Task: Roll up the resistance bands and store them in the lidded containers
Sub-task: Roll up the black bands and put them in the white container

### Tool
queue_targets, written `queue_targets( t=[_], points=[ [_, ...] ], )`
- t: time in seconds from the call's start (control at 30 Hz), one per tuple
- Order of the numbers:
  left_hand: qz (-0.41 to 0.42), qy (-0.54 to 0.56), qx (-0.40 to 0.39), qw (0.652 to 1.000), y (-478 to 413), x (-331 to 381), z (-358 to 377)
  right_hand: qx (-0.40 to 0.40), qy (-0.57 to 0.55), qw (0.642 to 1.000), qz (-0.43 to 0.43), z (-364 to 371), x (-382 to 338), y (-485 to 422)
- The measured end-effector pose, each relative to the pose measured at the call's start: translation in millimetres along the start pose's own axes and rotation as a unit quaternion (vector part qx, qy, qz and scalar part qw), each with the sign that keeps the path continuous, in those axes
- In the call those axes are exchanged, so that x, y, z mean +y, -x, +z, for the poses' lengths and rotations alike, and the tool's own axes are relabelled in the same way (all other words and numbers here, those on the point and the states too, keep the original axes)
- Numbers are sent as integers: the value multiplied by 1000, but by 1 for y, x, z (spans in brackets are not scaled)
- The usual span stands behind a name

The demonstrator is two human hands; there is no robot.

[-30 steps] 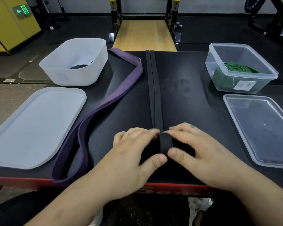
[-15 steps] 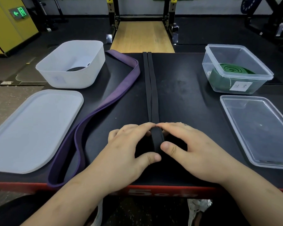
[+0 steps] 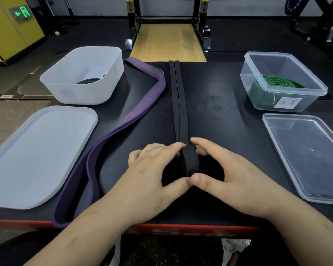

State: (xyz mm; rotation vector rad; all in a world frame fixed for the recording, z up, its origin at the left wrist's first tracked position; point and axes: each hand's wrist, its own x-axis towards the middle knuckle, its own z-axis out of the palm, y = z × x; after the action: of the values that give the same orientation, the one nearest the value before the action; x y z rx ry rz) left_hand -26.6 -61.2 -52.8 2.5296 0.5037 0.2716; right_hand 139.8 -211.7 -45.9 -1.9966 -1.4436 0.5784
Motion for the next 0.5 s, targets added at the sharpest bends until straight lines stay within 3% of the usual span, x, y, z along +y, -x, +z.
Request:
queue_targets(
  t=[0.3,0.5],
  points=[
    [18,28,22,999,4,3,-3,21,7,999,-25,-1,-3,5],
    [32,21,9,999,23,12,1,-31,49,998,-29,5,2,18]
  ],
)
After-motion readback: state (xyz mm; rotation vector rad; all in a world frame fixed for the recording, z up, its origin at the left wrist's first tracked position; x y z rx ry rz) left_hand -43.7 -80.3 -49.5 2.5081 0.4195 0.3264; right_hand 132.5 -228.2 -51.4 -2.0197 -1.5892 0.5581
